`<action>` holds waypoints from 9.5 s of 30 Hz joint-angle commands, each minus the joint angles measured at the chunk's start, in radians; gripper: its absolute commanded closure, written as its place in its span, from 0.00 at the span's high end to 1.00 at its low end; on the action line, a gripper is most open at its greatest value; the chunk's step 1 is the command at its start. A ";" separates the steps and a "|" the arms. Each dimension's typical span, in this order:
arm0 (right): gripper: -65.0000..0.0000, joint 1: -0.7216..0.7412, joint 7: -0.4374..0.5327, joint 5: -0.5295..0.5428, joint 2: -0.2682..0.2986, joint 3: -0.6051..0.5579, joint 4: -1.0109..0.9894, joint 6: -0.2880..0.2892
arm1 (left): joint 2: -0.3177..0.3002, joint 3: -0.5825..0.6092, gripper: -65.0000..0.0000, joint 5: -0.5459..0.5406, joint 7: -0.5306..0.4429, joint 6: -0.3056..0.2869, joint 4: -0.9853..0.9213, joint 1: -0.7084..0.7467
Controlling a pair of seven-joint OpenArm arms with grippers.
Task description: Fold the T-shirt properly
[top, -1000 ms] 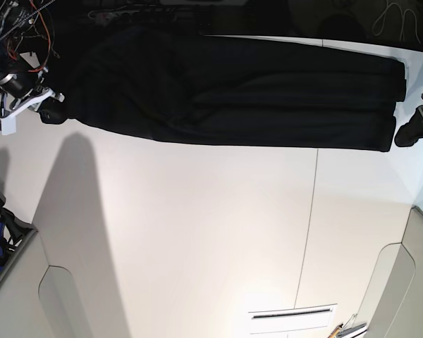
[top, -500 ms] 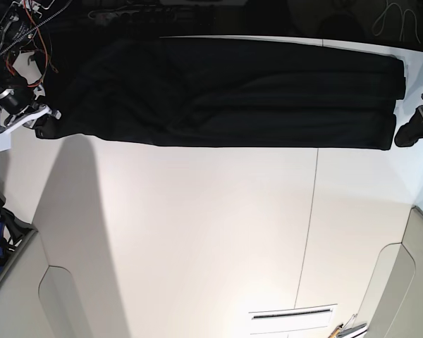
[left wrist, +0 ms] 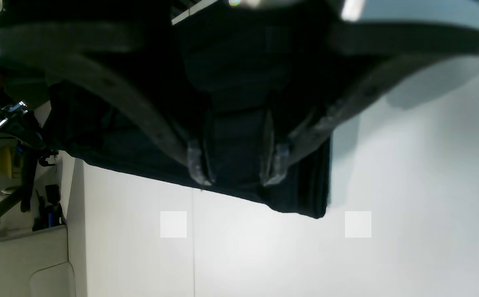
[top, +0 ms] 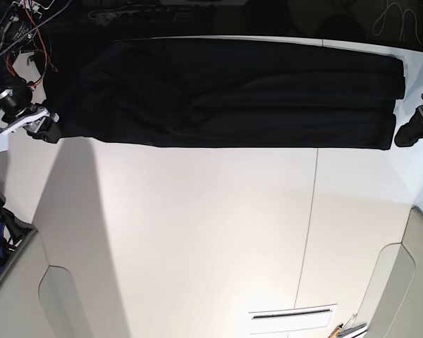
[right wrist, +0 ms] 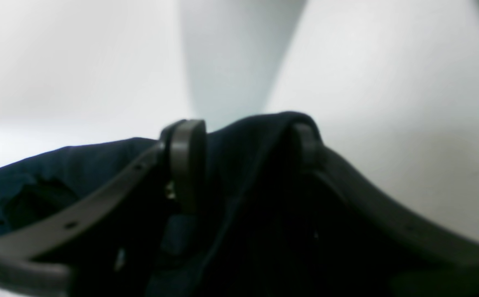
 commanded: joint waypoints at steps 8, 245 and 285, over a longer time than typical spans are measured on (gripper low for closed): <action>0.44 0.013 0.026 0.056 0.042 0.006 0.087 0.028 | -0.028 -0.008 0.34 -0.010 -0.042 -0.009 0.016 -0.007; 0.69 -0.024 -0.105 0.336 0.322 0.062 -0.261 0.109 | 0.609 1.205 0.30 0.941 -0.318 0.161 0.687 0.017; 0.00 -0.019 -0.071 0.409 0.323 -0.153 -0.385 0.108 | 0.467 0.850 0.30 0.946 -0.267 0.163 0.859 0.111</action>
